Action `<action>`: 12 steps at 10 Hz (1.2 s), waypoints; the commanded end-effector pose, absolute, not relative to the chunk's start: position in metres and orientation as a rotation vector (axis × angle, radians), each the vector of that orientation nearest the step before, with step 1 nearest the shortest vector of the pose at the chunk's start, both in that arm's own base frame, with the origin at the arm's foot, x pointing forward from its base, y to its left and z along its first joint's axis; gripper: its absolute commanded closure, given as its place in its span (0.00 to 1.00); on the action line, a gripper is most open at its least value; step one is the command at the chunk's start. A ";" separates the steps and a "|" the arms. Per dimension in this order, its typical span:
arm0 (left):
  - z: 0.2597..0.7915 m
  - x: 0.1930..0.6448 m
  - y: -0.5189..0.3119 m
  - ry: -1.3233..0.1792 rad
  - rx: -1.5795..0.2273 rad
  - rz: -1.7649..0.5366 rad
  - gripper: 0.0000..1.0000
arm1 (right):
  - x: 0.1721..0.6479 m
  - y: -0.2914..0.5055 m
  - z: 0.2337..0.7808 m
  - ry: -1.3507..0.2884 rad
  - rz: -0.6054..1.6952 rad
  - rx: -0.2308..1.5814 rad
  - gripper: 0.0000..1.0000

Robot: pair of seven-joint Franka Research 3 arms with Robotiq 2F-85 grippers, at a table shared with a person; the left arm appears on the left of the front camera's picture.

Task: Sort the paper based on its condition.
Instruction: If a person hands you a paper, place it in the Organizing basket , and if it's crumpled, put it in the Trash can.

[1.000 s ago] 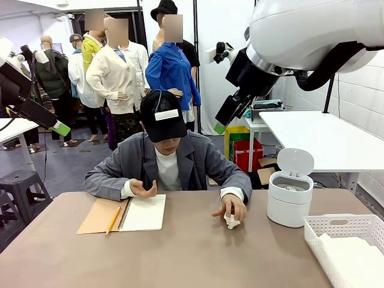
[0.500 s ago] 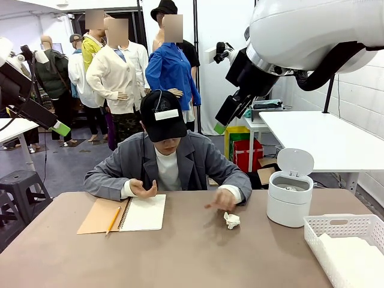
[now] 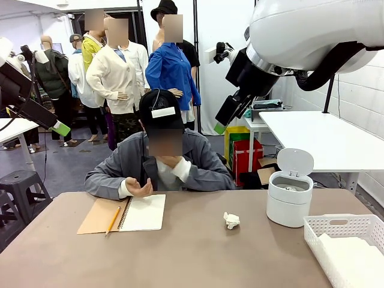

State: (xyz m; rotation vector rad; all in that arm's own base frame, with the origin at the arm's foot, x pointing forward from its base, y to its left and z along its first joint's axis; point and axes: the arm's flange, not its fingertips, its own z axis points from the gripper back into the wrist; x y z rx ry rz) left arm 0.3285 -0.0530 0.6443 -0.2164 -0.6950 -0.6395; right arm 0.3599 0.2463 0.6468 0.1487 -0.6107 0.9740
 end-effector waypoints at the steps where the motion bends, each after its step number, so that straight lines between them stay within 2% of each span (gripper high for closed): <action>1: 0.644 0.328 -0.052 -0.696 -0.215 -0.642 0.00 | 0.373 0.256 0.653 -0.564 0.973 0.149 0.00; 6: 0.644 0.328 -0.052 -0.696 -0.215 -0.642 0.00 | 0.412 0.272 0.617 -0.345 0.956 0.160 0.00; 10: 0.644 0.328 -0.052 -0.696 -0.215 -0.642 0.00 | 0.456 0.310 0.545 -0.131 0.781 0.014 0.00; 12: 0.644 0.328 -0.052 -0.696 -0.215 -0.642 0.00 | 0.465 0.323 0.514 -0.104 0.692 -0.045 0.00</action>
